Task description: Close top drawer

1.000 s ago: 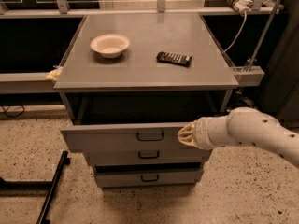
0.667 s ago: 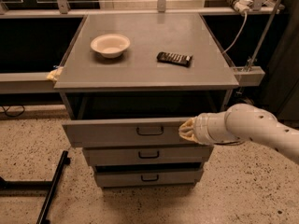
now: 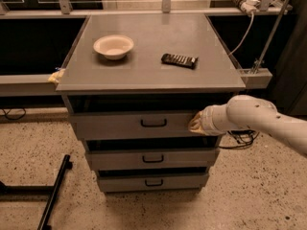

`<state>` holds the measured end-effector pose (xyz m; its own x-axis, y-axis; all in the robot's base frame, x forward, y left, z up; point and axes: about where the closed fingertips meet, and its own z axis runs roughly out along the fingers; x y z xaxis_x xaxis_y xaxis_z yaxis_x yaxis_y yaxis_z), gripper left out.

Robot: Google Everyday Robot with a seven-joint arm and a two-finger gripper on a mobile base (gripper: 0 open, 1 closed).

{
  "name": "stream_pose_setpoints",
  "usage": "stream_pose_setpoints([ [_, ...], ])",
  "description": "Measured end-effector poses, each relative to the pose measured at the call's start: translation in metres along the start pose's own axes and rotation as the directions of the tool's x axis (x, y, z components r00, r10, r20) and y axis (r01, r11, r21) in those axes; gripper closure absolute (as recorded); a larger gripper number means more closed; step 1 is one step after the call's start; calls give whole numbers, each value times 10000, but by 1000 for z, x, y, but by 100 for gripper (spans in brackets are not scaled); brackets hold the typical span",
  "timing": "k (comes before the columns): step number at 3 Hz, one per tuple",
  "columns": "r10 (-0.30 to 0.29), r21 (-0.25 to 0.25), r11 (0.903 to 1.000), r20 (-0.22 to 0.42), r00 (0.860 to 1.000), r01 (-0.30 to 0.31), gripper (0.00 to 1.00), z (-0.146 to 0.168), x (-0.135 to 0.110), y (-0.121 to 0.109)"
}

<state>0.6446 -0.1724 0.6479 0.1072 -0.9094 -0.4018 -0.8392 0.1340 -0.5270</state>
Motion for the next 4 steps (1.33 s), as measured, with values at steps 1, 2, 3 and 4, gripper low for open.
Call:
stream_pose_setpoints([
  [1, 0, 0, 10000, 0, 10000, 0, 100, -1, 0, 2],
  [2, 133, -667, 9977, 197, 9997, -120, 100, -18, -12, 27],
  [3, 417, -1610, 9864, 515, 9978, -329, 100, -58, -34, 65],
  [4, 457, -1747, 9840, 529, 9976, -358, 82, -60, -36, 69],
])
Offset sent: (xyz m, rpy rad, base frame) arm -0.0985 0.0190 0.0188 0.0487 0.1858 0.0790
